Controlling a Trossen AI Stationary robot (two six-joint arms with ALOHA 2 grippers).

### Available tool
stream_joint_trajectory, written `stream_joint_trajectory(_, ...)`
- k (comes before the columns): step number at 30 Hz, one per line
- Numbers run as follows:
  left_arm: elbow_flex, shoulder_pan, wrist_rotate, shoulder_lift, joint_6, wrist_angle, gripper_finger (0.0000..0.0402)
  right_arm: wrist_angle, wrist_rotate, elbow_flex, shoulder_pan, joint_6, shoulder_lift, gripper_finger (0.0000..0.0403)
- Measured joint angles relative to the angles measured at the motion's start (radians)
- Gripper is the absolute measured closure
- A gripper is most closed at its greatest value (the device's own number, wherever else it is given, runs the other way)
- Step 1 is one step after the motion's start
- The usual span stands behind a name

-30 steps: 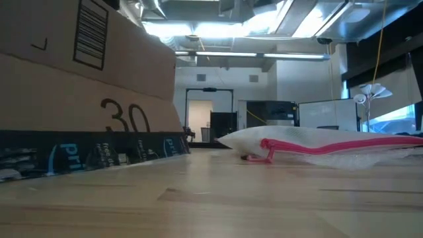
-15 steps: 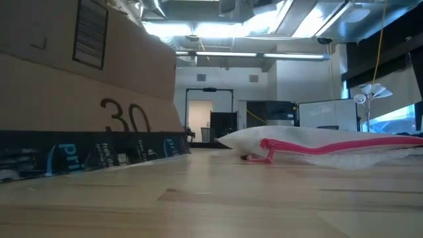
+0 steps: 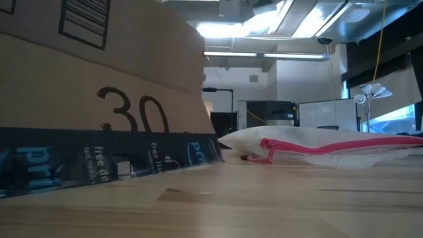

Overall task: Unpack boxes
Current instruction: Break down the cardboard box with the gray cutter until it is fully flat

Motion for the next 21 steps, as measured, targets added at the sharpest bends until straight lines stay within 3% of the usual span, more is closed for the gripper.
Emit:
stream_joint_trajectory(3,0.044,0.000,-0.053,0.000,0.052,-0.038,0.0314,-0.006,-0.005,0.000,0.016,0.006,0.000,0.0332)
stream_joint_trajectory(8,0.163,0.005,-0.055,-0.042,0.080,-0.044,0.0314,0.012,-0.051,0.000,0.020,-0.002,0.000,0.0332)
stream_joint_trajectory(13,0.238,0.004,-0.082,-0.049,0.056,-0.275,0.0314,0.010,-0.052,0.000,0.018,-0.034,0.000,0.0332)
stream_joint_trajectory(21,0.220,-0.059,-0.019,-0.057,0.043,-0.545,0.0314,0.009,-0.050,0.000,0.018,-0.064,0.000,0.0332)
